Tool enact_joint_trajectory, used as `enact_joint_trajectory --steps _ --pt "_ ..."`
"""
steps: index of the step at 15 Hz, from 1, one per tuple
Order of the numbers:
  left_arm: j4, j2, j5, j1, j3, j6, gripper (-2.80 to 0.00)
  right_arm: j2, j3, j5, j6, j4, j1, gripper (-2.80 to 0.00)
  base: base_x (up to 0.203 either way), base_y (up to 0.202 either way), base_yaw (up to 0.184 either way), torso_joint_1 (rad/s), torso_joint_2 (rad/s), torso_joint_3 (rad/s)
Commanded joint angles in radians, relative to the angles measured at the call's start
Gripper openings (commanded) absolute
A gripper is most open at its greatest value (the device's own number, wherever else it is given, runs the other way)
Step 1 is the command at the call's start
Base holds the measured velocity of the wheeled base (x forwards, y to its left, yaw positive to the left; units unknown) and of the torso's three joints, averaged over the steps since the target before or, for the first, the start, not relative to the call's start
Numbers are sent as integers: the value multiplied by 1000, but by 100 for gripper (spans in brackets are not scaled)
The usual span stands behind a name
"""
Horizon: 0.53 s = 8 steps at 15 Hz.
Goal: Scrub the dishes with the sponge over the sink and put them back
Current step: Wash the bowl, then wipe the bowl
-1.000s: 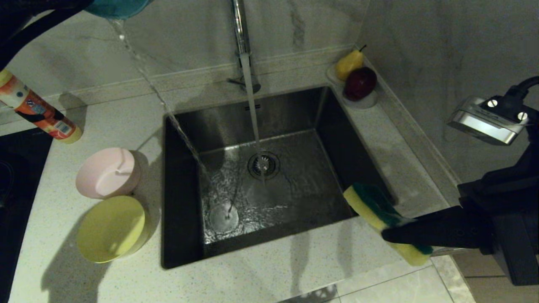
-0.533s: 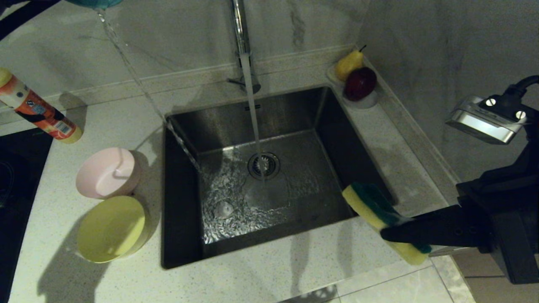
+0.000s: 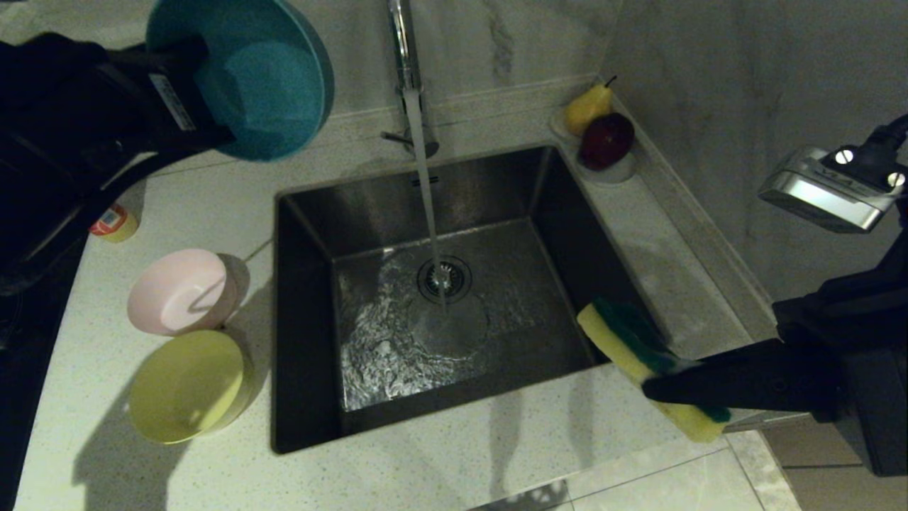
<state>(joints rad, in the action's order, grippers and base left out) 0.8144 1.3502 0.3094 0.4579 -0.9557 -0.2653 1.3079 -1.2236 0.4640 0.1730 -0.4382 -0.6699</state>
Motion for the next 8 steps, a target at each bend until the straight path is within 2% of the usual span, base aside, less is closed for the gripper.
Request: enact_joint_trajectory --steps 1,3,5,6,8 --pt "-296 -6 1 1 -30 160 -280 10 -29 6 2 -5 -4 -280 0 0 0 0 0 0" --pt "-551 -16 -28 1 -70 325 -280 15 -78 32 15 -17 -4 -280 0 0 0 0 0 0" --pt "-710 -15 -109 4 -77 490 -280 30 -133 74 45 -57 -11 -280 0 0 0 0 0 0" --pt "-735 -15 -137 15 -59 542 -280 54 -165 94 49 -93 -25 -280 0 0 0 0 0 0" --pt "-730 -10 -136 39 -18 557 -280 101 -238 107 54 -157 -48 -280 0 0 0 0 0 0"
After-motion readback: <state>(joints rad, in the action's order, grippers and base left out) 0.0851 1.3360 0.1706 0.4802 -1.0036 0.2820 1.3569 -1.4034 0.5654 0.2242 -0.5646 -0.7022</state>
